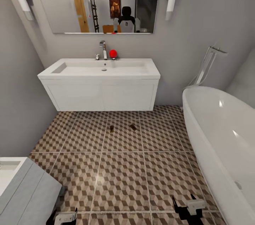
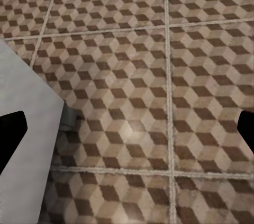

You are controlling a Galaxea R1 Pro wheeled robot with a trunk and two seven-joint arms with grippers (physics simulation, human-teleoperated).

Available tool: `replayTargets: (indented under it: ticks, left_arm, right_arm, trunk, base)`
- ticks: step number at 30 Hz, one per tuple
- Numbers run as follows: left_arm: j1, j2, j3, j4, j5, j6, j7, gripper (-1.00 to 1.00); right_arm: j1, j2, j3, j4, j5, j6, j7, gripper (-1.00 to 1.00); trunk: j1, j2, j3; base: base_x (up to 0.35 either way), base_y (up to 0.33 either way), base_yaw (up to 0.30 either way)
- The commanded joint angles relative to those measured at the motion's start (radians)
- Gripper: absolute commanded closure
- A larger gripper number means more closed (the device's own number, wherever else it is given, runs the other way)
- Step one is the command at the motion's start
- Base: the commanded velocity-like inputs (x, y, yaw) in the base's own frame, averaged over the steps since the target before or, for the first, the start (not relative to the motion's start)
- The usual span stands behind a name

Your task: Take the four mousetraps from the cabinet in the bathroom and place them on the bathroom floor. Make sure all four end up on the same floor surface, and ensure that at least two of them are either under or directly next to the same bathroom sink.

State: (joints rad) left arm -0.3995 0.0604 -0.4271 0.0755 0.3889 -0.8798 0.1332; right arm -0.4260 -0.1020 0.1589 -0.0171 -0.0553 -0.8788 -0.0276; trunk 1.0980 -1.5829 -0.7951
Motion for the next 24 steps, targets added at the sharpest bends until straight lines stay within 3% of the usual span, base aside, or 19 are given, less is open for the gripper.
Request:
replayTargets:
  ticks: [1,24]
  left_arm:
    - [-0.001,-0.001,-0.009,0.003,-0.001,-0.003,0.008,-1.00]
    - [-0.001,-0.001,-0.009,0.003,-0.001,-0.003,0.008,-1.00]
  right_arm:
    - [0.000,0.001,0.008,0.000,-0.007,-0.002,-0.003,-1.00]
    - [0.000,0.018,0.008,0.002,-0.009,0.000,-0.004,-1.00]
  trunk:
    - [-0.004,0.007,0.002]
    - [-0.092,0.168,0.075]
  base:
    - [0.000,0.000,0.000]
    - [0.000,0.000,0.000]
